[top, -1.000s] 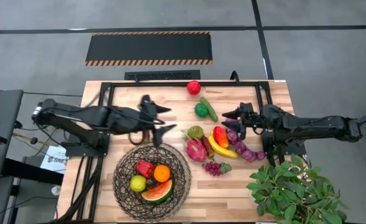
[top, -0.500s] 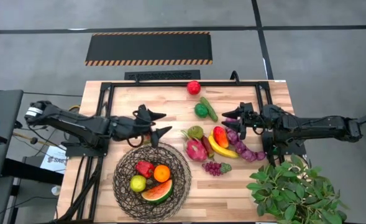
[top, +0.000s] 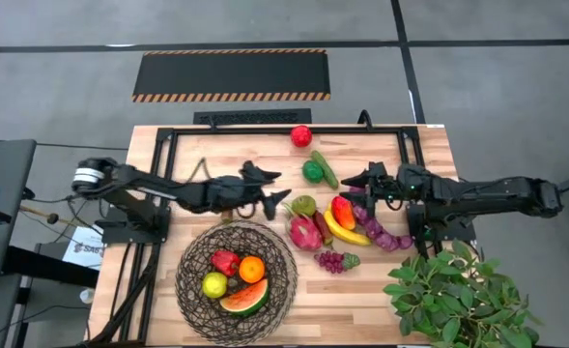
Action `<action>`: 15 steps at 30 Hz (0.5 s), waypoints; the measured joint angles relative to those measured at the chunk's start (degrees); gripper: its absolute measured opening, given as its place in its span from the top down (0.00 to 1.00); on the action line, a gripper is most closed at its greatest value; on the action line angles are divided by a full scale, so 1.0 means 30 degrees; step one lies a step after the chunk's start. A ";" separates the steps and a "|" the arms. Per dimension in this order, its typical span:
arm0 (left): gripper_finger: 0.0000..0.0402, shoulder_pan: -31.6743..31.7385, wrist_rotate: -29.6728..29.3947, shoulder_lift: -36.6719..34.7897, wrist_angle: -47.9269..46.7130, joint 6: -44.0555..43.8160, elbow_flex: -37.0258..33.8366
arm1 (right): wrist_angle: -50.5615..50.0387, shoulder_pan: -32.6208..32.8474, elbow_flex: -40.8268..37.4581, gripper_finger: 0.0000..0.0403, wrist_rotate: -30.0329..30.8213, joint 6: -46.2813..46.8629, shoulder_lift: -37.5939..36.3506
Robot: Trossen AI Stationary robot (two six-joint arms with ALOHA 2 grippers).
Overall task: Build produce basket
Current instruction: Put the pear into the woven basket
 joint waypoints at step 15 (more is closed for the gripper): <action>0.26 0.0781 0.1497 0.5727 -0.0400 0.1330 0.4895 | 0.0214 0.0008 0.0000 0.37 -0.0036 0.0181 0.0459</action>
